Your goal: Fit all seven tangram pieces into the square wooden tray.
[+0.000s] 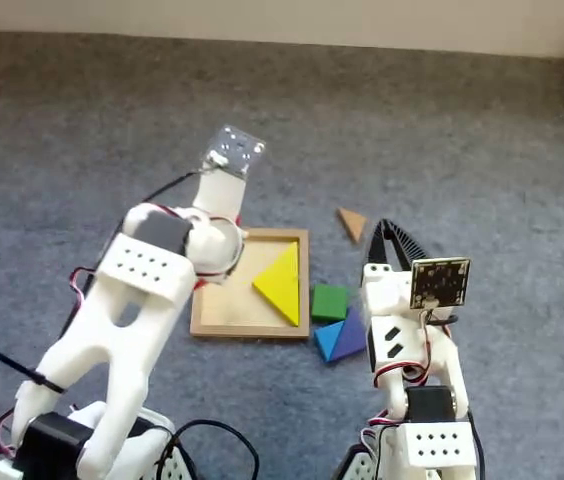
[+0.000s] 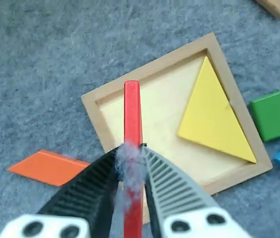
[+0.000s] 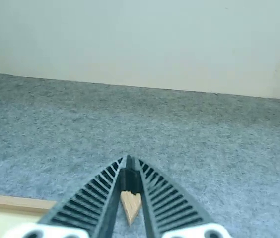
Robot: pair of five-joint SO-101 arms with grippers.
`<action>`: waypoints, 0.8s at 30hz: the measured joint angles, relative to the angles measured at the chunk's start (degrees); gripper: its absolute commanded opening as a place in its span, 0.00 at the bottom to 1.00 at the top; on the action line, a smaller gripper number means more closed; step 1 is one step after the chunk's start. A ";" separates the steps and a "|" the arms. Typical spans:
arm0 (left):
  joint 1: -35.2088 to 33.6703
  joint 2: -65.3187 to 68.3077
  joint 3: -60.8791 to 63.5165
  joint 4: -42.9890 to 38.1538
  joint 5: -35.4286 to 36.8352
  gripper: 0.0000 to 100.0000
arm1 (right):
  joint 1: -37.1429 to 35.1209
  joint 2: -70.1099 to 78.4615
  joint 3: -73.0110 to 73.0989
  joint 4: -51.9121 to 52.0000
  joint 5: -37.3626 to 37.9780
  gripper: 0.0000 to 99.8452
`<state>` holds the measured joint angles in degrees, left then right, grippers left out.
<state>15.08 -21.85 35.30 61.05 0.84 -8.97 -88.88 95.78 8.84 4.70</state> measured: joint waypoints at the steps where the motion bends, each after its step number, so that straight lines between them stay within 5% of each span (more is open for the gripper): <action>1: 0.53 0.00 1.58 -1.93 0.62 0.00 | 0.00 0.00 0.00 0.00 0.00 0.01; 8: 0.79 0.00 7.56 -10.20 1.32 0.00 | 0.00 0.00 0.00 0.00 0.00 0.01; 24: 6.59 0.00 10.02 -11.08 1.32 0.00 | 0.00 0.00 0.00 0.00 0.00 0.01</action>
<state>21.67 -21.85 45.32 49.98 2.15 -8.97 -88.88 95.78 8.84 4.70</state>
